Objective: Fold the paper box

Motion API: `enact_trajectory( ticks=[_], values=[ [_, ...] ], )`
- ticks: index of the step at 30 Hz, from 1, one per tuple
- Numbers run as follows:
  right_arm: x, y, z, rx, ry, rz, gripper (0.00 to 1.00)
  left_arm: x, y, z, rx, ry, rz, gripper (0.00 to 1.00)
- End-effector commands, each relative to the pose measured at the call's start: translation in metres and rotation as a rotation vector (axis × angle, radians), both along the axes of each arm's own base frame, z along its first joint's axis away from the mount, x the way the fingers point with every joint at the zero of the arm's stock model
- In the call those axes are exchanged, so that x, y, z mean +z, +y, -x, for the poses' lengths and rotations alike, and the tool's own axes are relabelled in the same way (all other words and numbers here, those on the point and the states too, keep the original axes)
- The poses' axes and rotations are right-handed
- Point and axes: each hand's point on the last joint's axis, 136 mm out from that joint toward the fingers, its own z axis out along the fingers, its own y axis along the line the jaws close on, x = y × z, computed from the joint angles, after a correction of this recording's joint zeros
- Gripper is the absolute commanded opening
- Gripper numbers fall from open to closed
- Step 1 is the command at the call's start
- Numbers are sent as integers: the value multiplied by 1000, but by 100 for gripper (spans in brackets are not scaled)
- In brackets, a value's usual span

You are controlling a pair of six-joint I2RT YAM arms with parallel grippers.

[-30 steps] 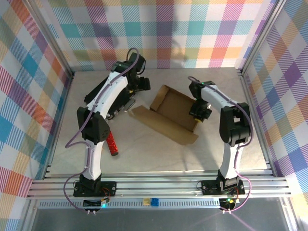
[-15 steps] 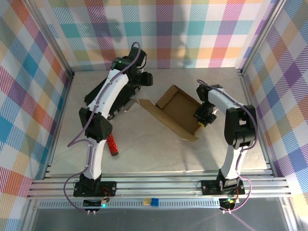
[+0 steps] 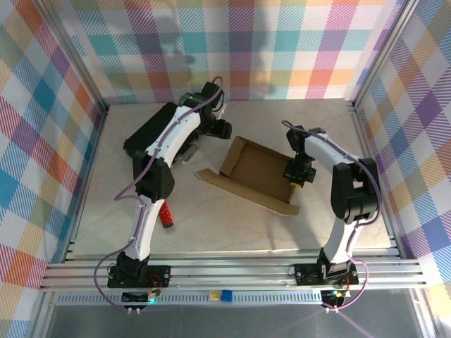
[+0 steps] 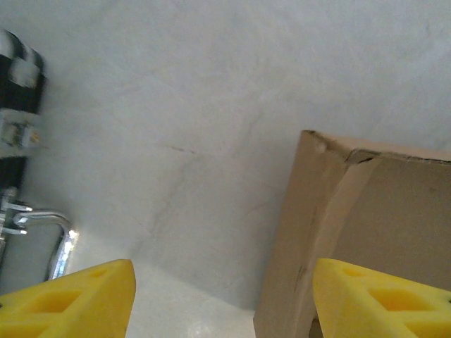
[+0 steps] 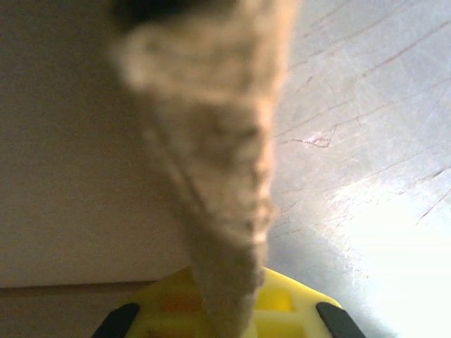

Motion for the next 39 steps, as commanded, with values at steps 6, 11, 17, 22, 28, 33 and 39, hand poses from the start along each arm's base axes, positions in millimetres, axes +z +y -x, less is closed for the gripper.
enact_trajectory(
  ticks=[6,11,17,22,28,33,39],
  values=[
    [5,-1,-29,116,-81,56,0,-26,1,42,-90,70,-58,72],
    [5,5,-29,127,-86,41,0,-35,2,48,-88,65,-46,72],
    [8,12,-30,143,-101,34,0,-53,-1,49,-86,99,-54,63],
    [13,16,-31,150,-120,30,0,-58,3,43,-54,76,-76,47],
    [16,22,-31,156,-130,25,0,-68,3,44,-46,79,-106,39],
    [16,21,-31,157,-126,30,0,-79,14,49,-20,81,-176,40],
    [18,22,-31,153,-134,30,0,-82,28,46,23,56,-252,24]
  ],
)
